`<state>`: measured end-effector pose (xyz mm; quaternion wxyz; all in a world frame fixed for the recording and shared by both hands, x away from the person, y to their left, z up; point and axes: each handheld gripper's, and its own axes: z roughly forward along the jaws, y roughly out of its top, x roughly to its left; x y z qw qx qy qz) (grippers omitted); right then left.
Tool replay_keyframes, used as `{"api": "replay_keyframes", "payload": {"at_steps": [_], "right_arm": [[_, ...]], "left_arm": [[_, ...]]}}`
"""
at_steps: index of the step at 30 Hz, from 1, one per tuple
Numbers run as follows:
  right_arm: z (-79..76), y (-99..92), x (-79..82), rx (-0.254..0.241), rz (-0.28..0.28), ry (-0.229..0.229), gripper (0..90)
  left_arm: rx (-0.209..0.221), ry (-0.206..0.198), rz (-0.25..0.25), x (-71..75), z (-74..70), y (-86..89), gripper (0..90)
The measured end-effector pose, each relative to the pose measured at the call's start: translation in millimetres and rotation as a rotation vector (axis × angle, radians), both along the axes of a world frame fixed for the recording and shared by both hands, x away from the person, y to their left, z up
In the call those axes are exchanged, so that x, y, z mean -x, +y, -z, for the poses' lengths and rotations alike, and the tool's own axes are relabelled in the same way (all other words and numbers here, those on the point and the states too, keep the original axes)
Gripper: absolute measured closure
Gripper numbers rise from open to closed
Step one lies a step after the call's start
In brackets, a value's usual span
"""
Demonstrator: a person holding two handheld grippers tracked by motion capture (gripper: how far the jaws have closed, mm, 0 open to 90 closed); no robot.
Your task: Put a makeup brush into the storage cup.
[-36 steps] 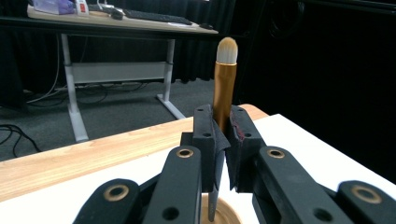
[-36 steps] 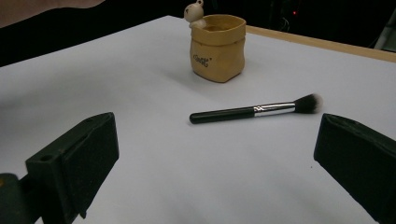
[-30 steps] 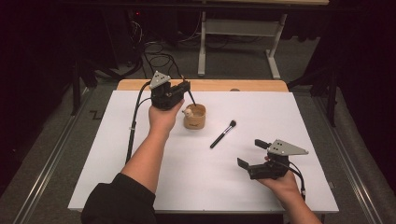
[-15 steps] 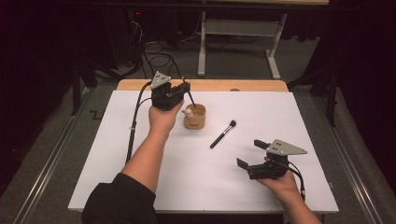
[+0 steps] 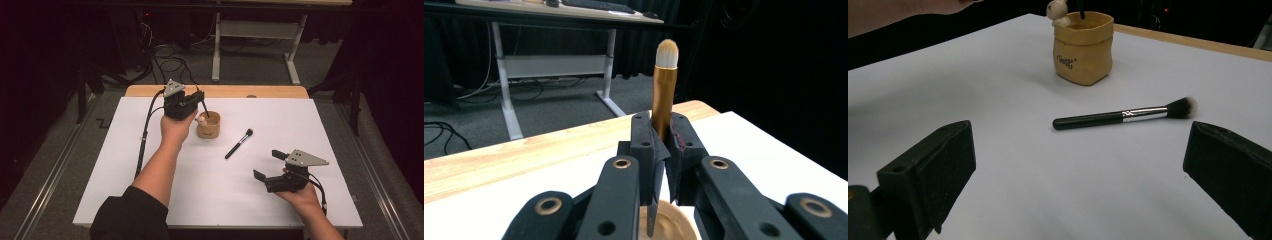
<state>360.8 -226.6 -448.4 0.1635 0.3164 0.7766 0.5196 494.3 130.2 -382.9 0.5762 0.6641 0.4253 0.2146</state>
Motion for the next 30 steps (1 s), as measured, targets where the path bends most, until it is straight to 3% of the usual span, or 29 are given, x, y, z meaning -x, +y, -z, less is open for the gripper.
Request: {"api": "replay_keyframes", "payload": {"at_steps": [30], "right_arm": [[2.1, 2.3, -0.5, 0.006, -0.008, 0.008, 1.3]], "left_arm": [[0.016, 0.059, -0.034, 0.1, 29.9, 9.3, 83.5]]}}
